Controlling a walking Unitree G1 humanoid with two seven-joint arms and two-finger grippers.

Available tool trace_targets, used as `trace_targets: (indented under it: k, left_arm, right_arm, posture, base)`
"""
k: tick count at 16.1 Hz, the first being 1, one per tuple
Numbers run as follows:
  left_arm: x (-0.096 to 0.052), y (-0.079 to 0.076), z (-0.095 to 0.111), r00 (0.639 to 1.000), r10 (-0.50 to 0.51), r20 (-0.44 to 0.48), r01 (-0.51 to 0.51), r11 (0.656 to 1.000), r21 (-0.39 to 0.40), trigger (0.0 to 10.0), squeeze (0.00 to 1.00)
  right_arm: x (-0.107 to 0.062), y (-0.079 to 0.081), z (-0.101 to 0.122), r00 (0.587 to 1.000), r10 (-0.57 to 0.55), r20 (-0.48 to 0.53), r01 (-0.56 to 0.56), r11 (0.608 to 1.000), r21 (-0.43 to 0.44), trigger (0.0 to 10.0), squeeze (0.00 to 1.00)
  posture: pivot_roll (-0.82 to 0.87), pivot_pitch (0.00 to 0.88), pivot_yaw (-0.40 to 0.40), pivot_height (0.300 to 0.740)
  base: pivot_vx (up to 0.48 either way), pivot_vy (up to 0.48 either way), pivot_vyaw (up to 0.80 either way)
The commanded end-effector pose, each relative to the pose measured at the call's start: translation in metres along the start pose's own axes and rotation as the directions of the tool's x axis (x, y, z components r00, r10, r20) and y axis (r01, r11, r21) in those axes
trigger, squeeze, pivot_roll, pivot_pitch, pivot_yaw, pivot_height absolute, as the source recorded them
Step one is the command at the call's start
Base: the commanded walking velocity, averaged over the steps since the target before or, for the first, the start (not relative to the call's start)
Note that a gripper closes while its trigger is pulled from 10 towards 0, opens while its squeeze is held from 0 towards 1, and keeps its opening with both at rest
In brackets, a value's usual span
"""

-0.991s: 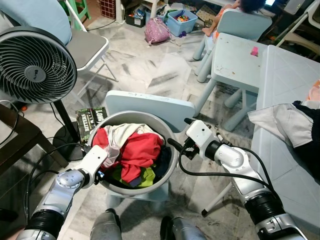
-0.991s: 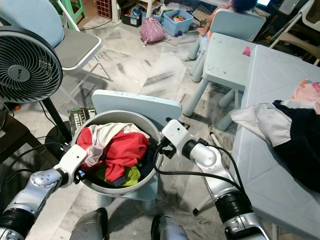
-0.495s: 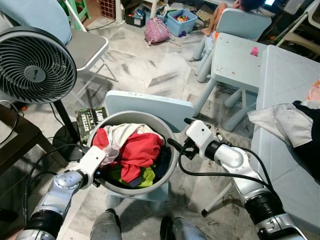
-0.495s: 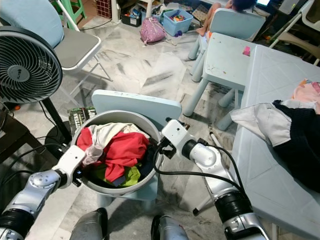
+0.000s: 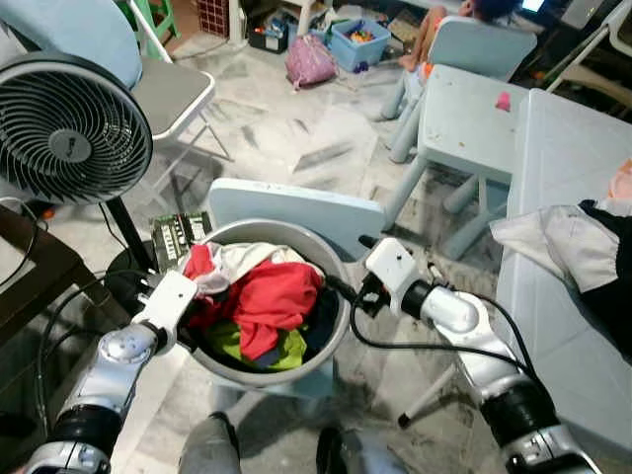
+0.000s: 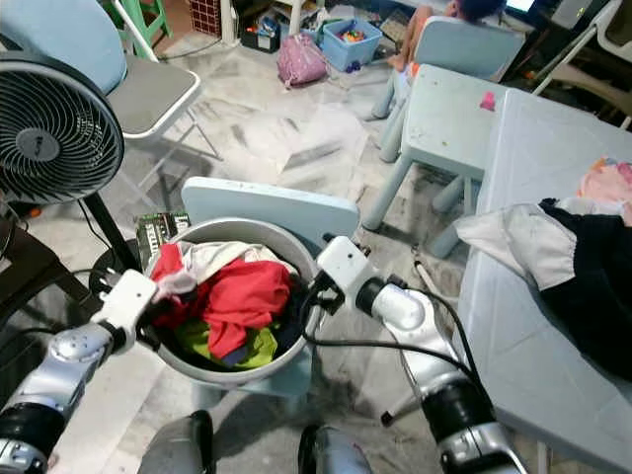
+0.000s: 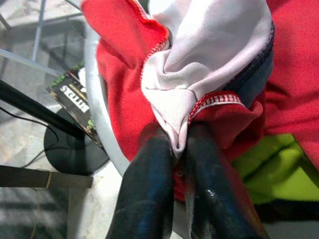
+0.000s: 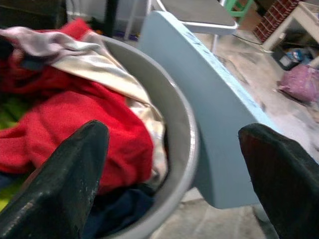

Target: Hang hanger

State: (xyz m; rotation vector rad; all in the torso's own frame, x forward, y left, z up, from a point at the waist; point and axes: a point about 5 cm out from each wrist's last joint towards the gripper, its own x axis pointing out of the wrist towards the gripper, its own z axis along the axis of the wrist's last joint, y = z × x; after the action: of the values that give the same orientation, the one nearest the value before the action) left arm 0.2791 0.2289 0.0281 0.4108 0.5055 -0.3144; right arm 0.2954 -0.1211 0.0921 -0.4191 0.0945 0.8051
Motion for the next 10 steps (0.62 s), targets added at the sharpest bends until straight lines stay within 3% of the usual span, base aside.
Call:
trace_targets:
  k: [1,5,7,10]
  left_arm:
    - [0.001,0.002,0.005,0.999,0.021,0.027,-0.021,1.000,-0.011,0.0,0.00]
    - [0.006,0.015,0.037,0.979,0.091,0.180,-0.090,0.996,-0.012,0.0,0.00]
    - [0.009,0.024,0.087,0.927,0.124,0.355,-0.118,0.992,-0.038,0.0,0.00]
    - [0.007,0.033,0.188,0.774,0.139,0.618,-0.104,0.990,-0.093,0.0,0.00]
  right_arm:
    - [-0.004,0.002,-0.001,1.000,0.029,-0.004,-0.029,1.000,0.007,10.0,0.00]
    - [-0.002,0.005,-0.004,0.997,0.078,-0.016,-0.078,0.997,0.016,10.0,0.00]
    - [0.002,-0.002,-0.007,0.999,0.011,-0.034,-0.011,1.000,0.017,10.0,0.00]
    - [0.016,-0.014,-0.009,0.987,-0.142,-0.072,0.144,0.989,0.021,10.0,0.00]
  posture:
    - [0.03,0.135,-0.093,0.740]
    - [0.05,0.118,-0.075,0.740]
    - [0.07,0.099,-0.061,0.740]
    - [0.10,0.052,-0.047,0.740]
  base:
    - [0.000,0.000,0.00]
    - [0.000,0.000,0.00]
    - [0.000,0.000,0.00]
    - [0.000,0.000,0.00]
